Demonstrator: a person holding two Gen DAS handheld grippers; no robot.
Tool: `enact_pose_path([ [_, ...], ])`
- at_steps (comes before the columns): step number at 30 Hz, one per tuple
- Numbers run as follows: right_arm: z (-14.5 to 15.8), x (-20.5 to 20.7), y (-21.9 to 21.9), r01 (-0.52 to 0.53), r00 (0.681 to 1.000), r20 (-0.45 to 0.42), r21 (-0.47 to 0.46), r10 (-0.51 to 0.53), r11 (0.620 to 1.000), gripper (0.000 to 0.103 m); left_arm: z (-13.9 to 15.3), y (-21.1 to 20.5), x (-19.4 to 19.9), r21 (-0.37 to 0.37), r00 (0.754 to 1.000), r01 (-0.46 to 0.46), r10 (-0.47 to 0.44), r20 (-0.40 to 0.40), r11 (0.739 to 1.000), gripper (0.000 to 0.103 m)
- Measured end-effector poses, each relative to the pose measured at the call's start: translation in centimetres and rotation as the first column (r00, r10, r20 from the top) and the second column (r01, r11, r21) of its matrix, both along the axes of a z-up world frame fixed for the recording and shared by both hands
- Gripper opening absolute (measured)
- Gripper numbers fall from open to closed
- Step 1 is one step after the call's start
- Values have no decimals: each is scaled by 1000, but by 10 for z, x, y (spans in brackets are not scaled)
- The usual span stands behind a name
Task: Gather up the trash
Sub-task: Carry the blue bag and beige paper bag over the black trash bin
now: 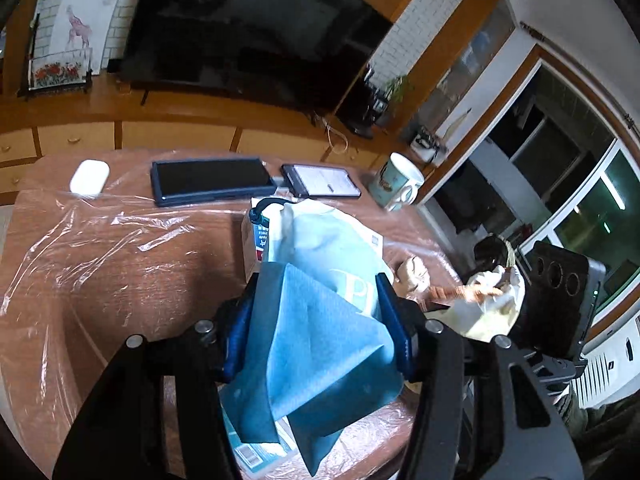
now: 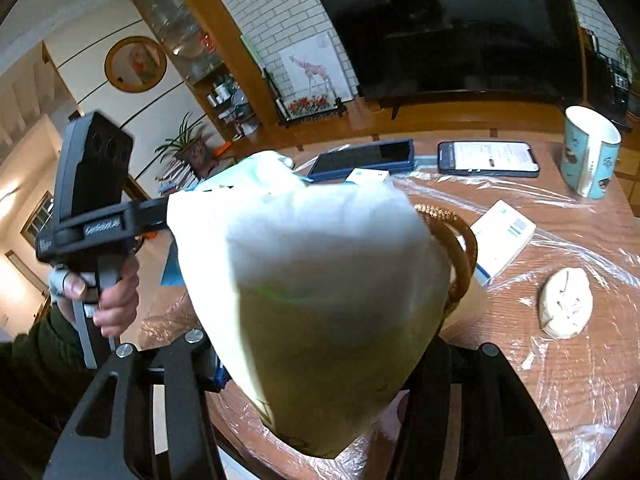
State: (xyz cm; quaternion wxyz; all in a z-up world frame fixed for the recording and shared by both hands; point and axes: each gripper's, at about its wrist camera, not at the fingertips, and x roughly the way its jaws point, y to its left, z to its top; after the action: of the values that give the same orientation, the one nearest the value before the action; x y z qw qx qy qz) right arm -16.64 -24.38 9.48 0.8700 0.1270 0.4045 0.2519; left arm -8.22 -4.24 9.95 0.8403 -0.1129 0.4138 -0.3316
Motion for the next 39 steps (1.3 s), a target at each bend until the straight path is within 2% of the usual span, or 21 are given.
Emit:
enact_pose_path([
  [6,8,-7,-12,44,999,15,38,-44,998,53,0,12,-12,-26,999,-32,32,-7,999,55],
  [12,16,-25,-21,33,999,40,59,-36,998,52,2,14,-47,-10,998,-63,63,18,998,55],
  [18,23,-55,-40,26,998,59,71,-30,997,52,8,9,-86,1,994,-106,106,38,994,55],
  [24,27,-96,-61,29,997,63,75,-33,997,52,13,-2,-127,19,993,-102,101,57,995,55],
  [39,-5,-172,-77,-15,1000,-19,57,16,998,52,-7,-26,-207,65,997,-81,80,17,995,55],
])
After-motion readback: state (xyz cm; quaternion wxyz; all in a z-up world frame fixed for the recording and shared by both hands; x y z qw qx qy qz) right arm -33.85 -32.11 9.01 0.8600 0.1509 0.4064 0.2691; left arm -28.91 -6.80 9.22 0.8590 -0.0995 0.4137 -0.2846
